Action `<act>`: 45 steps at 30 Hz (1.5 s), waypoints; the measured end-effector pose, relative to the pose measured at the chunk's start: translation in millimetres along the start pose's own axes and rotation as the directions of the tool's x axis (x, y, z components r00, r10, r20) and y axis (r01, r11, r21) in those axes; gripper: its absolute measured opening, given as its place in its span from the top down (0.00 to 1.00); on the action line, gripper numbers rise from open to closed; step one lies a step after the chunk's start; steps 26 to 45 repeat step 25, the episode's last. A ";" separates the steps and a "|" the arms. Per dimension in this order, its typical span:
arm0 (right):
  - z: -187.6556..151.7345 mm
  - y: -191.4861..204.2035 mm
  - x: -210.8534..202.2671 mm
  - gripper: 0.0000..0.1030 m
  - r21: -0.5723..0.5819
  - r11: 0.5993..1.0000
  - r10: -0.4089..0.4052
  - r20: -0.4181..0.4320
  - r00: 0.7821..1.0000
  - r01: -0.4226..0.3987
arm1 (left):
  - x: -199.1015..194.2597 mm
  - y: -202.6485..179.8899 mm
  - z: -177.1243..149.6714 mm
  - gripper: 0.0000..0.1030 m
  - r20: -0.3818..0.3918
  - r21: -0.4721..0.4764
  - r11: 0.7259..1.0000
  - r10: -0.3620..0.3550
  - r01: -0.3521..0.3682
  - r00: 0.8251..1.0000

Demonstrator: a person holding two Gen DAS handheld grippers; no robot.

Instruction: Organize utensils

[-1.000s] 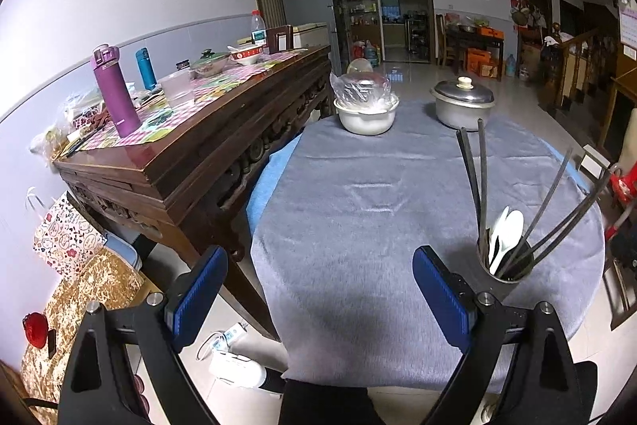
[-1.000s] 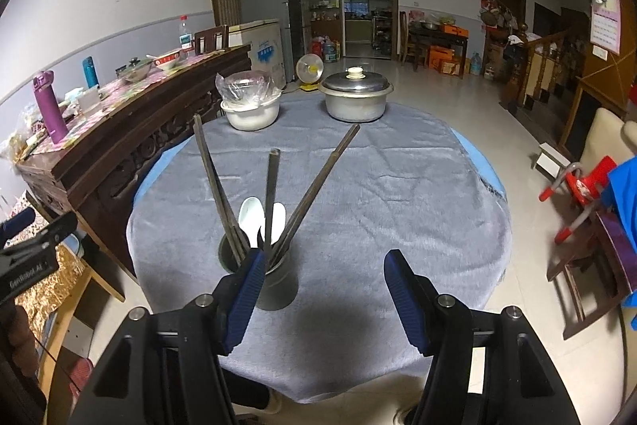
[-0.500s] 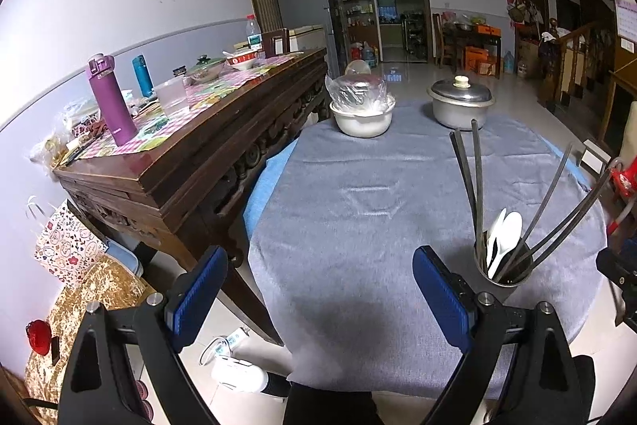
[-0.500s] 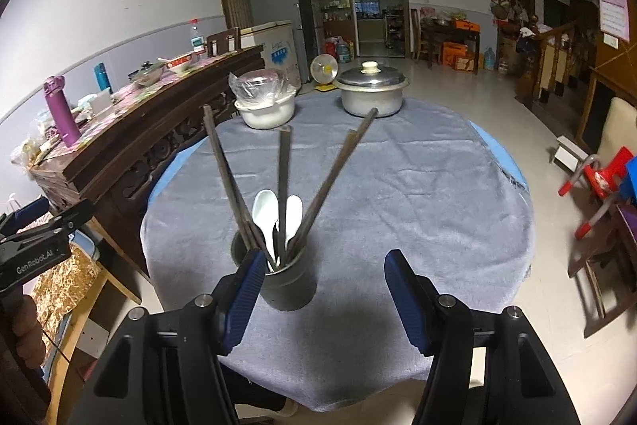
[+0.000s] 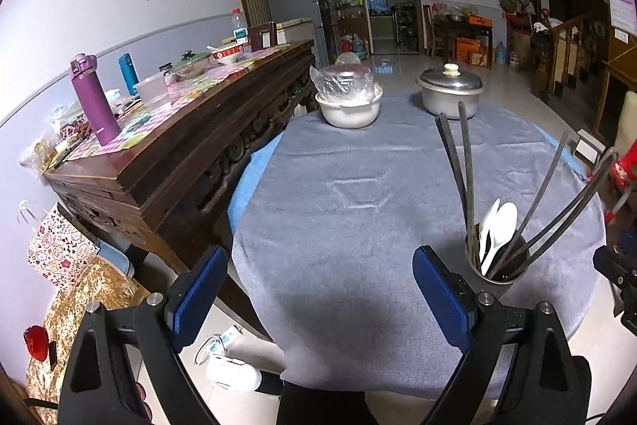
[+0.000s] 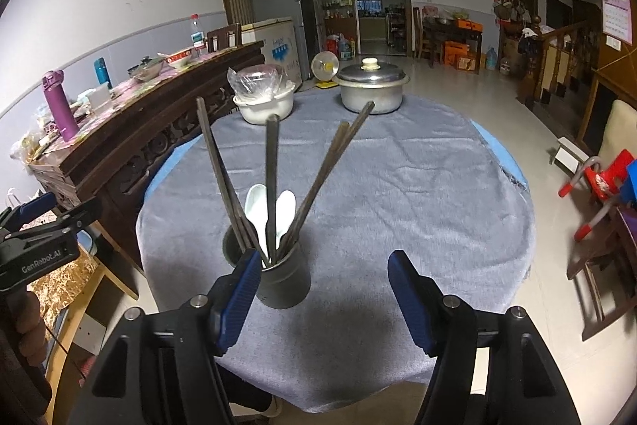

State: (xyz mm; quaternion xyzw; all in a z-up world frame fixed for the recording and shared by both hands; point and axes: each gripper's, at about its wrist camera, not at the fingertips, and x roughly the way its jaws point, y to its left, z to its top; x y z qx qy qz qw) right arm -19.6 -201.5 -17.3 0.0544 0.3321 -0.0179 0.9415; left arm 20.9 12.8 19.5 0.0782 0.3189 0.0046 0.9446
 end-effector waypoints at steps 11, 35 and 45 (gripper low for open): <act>6.2 -7.4 28.7 0.32 0.014 1.000 0.001 -0.032 0.999 -0.001 | 29.1 2.6 4.8 0.09 -0.044 -0.019 1.000 0.009 -0.010 0.999; 10.2 -47.6 85.0 0.32 0.047 0.998 -0.042 -0.078 0.996 0.045 | 91.0 2.6 15.4 0.09 -0.115 -0.060 0.992 -0.115 0.108 0.987; 10.2 -47.6 85.0 0.32 0.047 0.998 -0.042 -0.078 0.996 0.045 | 91.0 2.6 15.4 0.09 -0.115 -0.060 0.992 -0.115 0.108 0.987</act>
